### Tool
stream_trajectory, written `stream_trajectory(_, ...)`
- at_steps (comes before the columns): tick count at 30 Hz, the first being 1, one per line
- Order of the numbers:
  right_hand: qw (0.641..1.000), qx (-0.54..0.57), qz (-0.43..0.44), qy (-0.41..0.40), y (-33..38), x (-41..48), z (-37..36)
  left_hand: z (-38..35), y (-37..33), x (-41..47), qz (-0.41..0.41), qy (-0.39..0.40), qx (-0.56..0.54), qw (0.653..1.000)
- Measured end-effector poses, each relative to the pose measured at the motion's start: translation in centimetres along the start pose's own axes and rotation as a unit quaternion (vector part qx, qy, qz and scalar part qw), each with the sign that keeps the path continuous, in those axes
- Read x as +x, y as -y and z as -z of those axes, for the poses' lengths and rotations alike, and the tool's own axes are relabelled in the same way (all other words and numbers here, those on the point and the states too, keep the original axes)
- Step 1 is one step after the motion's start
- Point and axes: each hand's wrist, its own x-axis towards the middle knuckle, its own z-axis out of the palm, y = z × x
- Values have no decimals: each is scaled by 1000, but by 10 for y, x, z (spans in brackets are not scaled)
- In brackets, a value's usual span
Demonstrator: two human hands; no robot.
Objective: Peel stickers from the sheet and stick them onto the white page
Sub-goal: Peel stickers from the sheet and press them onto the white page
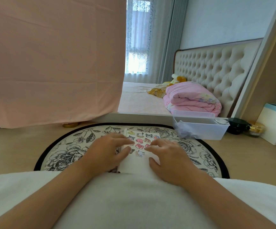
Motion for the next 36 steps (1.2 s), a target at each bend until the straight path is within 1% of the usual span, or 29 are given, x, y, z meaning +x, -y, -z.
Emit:
stream_trajectory(3, 998, 49, -5, -32, 10, 13, 3, 14, 25, 4, 60, -27, 0, 998)
stream_trajectory(6, 994, 105, -3, -28, 27, 36, 2, 26, 55, 2, 118, 9, 26, 993)
stream_trajectory(10, 990, 140, 9, -3, 54, 70, -7, 30, 87, -7, 171, 43, 1, 984)
stream_trajectory(15, 996, 78, 38, 37, 84, 105, -17, 27, 99, -10, 174, 49, -48, 982)
stream_trajectory(18, 996, 14, 53, 66, 91, 117, -24, 27, 103, -11, 166, 68, -46, 983)
stream_trajectory(20, 995, 11, 48, 83, 92, 120, -27, 26, 106, -11, 156, 79, -40, 984)
stream_trajectory(23, 995, 62, 29, 72, 91, 119, -29, 27, 109, -11, 149, 90, -37, 984)
stream_trajectory(25, 990, 126, 5, 62, 88, 118, -30, 26, 109, -11, 150, 90, -37, 984)
stream_trajectory(28, 972, 226, -30, 47, 83, 116, -33, 26, 104, -11, 152, 79, -48, 984)
stream_trajectory(32, 949, 307, -55, 41, 77, 116, -34, 24, 94, -9, 153, 75, -50, 984)
stream_trajectory(33, 945, 321, -57, 42, 76, 116, -33, 24, 91, -8, 164, 64, -70, 982)
stream_trajectory(36, 933, 353, -50, 44, 74, 115, -30, 24, 84, -6, 196, 17, -182, 964)
